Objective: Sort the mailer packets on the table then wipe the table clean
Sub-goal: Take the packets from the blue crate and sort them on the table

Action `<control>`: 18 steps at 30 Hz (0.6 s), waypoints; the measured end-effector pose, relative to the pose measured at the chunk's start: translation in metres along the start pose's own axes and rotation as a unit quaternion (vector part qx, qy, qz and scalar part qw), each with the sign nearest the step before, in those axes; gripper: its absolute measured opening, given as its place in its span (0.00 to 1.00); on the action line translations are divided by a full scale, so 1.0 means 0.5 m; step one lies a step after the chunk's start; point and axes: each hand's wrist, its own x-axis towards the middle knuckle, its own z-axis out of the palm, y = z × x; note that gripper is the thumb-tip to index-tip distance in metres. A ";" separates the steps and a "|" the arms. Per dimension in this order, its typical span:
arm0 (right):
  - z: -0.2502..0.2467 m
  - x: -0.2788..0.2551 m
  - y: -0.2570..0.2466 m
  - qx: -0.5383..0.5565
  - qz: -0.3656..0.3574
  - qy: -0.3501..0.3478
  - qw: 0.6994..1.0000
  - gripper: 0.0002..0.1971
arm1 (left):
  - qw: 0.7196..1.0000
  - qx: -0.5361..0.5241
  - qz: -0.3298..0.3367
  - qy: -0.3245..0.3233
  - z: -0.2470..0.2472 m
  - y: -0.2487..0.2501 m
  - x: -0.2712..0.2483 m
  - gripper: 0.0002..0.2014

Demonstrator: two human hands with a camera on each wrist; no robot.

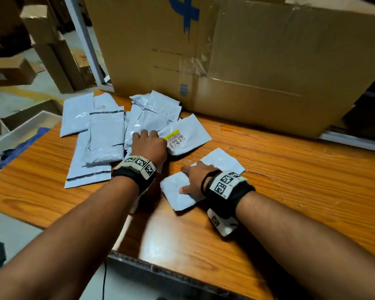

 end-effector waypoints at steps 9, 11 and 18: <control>-0.042 -0.011 0.137 0.043 -0.020 -0.044 0.998 0.23 | 0.993 -0.042 0.028 -0.109 -0.006 0.075 -0.064 0.20; -0.041 -0.027 0.147 0.012 -0.033 -0.053 0.998 0.25 | 0.982 -0.071 0.021 -0.175 -0.007 0.084 -0.061 0.31; -0.019 -0.018 0.166 0.127 0.059 0.098 0.985 0.21 | 0.978 -0.129 0.014 -0.163 -0.011 0.109 -0.026 0.38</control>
